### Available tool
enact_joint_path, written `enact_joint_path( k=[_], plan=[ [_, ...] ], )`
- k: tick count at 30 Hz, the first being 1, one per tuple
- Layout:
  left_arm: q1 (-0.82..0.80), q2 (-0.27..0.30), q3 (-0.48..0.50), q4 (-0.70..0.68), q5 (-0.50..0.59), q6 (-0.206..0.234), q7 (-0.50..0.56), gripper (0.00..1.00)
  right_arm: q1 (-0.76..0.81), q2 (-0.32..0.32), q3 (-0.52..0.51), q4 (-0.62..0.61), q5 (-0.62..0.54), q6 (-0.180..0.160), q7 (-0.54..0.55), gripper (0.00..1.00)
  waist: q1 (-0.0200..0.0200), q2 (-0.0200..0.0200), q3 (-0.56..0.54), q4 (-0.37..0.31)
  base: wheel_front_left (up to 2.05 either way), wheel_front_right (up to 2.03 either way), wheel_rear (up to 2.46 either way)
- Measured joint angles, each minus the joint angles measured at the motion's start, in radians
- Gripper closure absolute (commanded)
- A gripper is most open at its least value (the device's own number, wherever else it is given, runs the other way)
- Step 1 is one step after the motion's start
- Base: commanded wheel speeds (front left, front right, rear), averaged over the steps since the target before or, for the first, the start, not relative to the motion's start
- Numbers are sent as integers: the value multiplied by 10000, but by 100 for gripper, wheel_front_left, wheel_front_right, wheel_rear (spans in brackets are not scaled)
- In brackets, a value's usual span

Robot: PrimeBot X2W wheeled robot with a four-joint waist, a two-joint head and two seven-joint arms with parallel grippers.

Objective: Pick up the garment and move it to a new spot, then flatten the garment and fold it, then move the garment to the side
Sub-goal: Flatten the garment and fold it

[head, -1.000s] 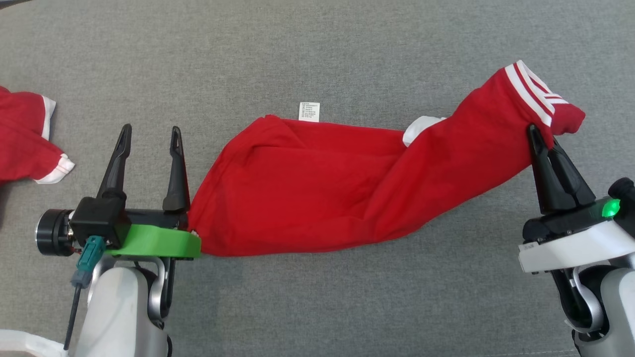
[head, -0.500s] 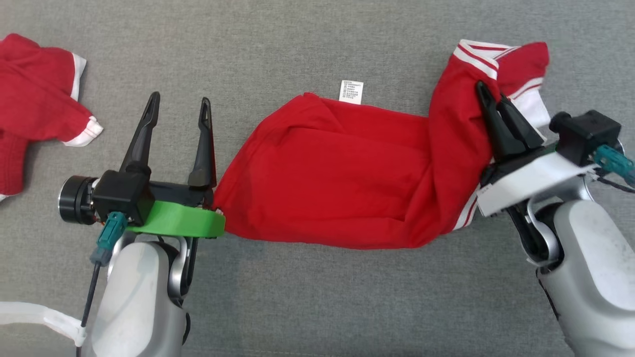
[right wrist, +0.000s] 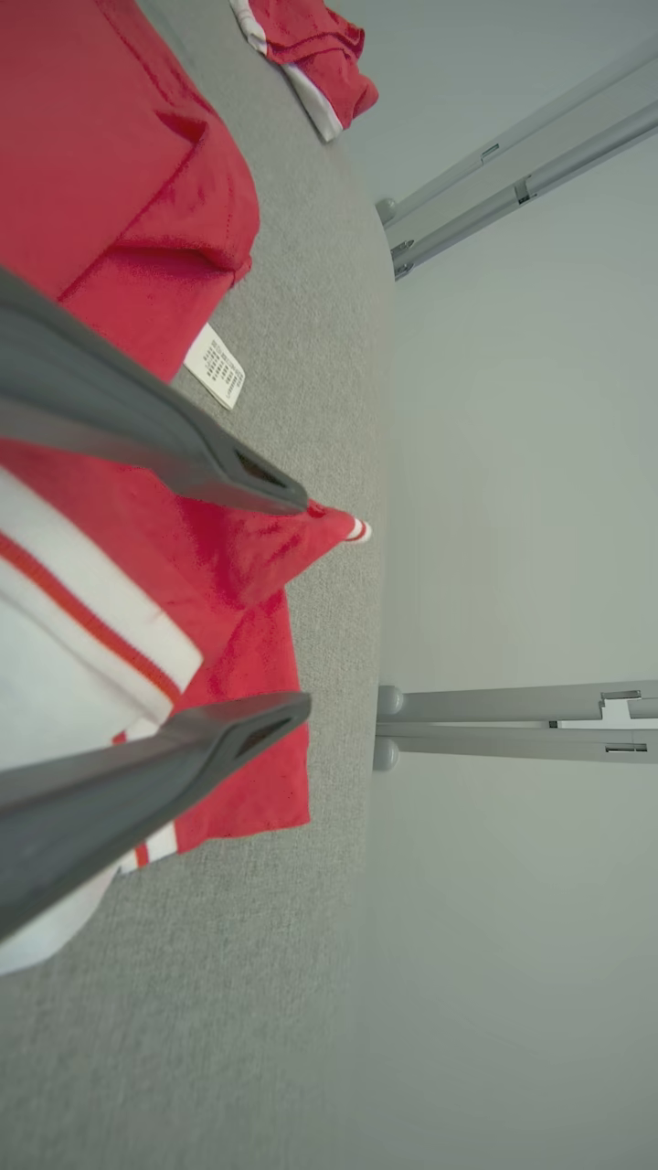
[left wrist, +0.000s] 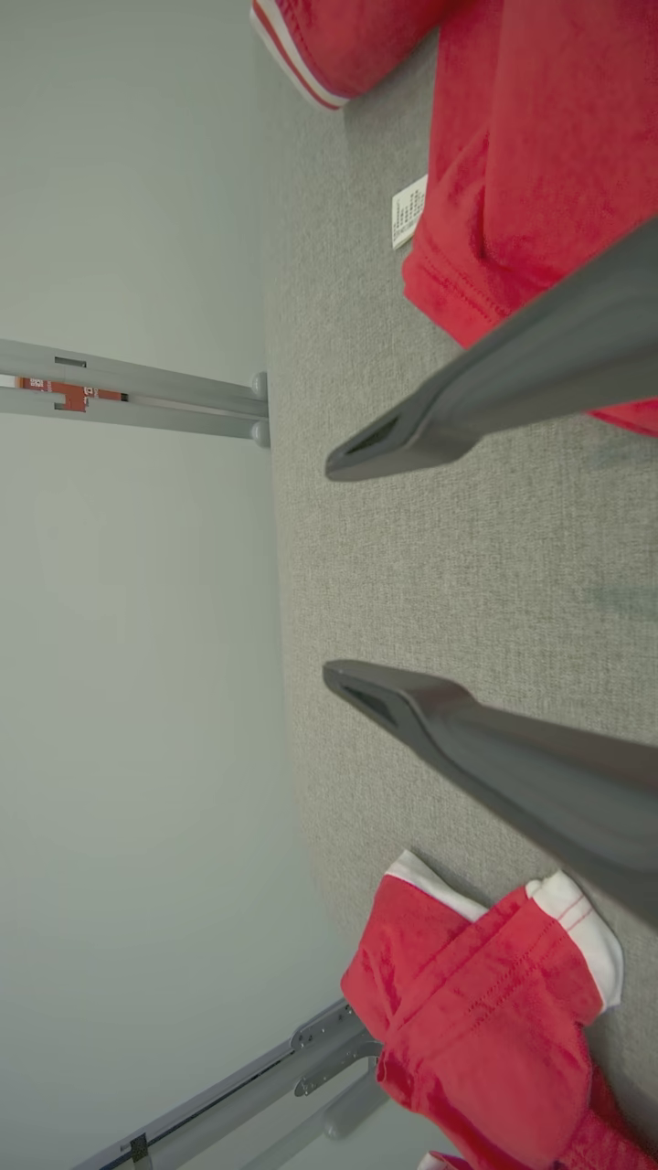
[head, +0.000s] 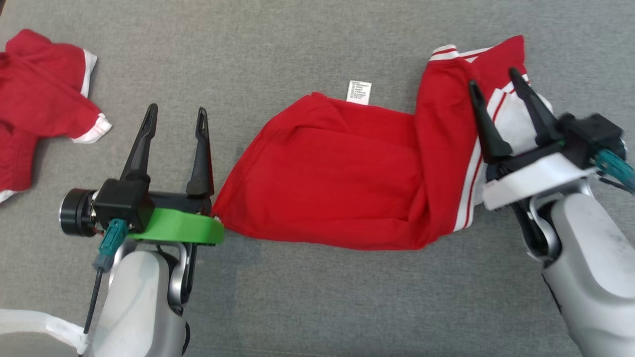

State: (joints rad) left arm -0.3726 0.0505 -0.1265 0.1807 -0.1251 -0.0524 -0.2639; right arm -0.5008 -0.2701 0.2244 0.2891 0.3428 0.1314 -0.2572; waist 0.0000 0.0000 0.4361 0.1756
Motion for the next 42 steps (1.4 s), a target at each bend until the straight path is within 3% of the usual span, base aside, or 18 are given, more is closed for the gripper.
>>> enact_joint_path(
  k=[7,16,24,35,42],
  plan=[
    [595,121,418,86,123,25,0,0,1882,-36,-1551,-1367,-247,0,-54,0,0,0,-583,-561,0,0,0],
    [1254,242,708,134,207,42,0,0,3824,502,-2403,-2178,-466,0,-40,0,0,0,-1391,-1166,0,0,0],
    [1422,257,788,136,253,40,0,0,4079,658,-2441,-2481,-491,0,123,0,0,0,-1688,-1469,0,0,0],
    [1270,240,700,82,293,-6,0,0,3876,428,-2226,-2410,-523,0,476,0,0,0,-1425,-1356,0,0,0],
    [570,146,360,-113,295,-94,0,0,2799,15,-1183,-1133,-280,0,838,0,0,0,-741,-985,0,0,0]
  ],
)
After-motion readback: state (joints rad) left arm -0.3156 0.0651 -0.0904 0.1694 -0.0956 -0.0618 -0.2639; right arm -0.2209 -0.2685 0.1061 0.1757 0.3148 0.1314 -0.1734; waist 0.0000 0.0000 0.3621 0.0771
